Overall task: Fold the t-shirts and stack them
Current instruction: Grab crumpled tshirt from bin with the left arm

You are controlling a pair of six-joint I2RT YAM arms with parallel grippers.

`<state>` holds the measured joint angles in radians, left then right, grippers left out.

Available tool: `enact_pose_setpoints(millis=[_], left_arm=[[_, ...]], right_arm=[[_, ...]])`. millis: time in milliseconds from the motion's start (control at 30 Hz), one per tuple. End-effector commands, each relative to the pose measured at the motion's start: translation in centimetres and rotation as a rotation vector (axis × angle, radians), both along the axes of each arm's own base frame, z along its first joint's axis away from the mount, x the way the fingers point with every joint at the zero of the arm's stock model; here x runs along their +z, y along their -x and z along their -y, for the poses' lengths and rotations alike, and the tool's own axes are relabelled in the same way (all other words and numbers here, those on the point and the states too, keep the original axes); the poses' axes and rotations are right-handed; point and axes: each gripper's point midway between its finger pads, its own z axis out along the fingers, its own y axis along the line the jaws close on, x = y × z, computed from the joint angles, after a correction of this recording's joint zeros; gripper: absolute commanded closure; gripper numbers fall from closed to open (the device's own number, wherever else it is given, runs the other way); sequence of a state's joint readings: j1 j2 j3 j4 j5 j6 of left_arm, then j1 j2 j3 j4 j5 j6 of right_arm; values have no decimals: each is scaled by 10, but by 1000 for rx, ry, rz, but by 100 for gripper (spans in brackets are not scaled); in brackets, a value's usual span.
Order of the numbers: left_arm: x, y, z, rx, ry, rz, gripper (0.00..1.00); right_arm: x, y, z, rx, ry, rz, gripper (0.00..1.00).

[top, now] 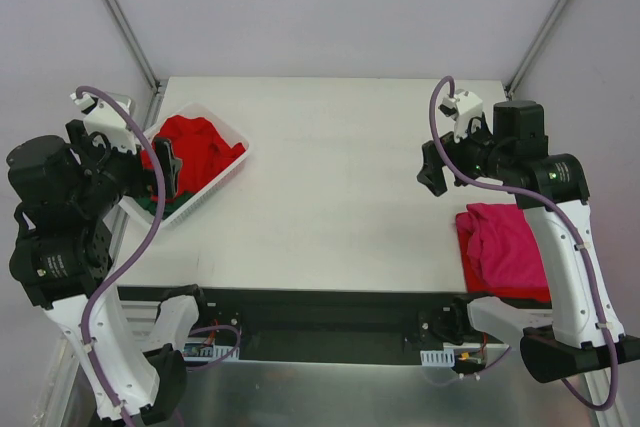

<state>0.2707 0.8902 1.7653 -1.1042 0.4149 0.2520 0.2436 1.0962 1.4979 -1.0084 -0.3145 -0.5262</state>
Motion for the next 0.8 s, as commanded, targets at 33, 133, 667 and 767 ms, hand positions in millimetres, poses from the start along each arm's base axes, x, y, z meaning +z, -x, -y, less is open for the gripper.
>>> enact_pose_setpoints(millis=[33,133,667,767], left_arm=[[16,4,2,-8,-15,50,1],[16,5,6,-29,-5,52,1],[81,39,-2,32,-163,211,1],[92,43,7,-38,-218,254,1]], right_arm=[[11,5,-1,20,-1,34,0],[11,6,-1,22,-2,34,0],[84,39,-19,278,3,278,0],[91,27,-19,259,16,304,0]])
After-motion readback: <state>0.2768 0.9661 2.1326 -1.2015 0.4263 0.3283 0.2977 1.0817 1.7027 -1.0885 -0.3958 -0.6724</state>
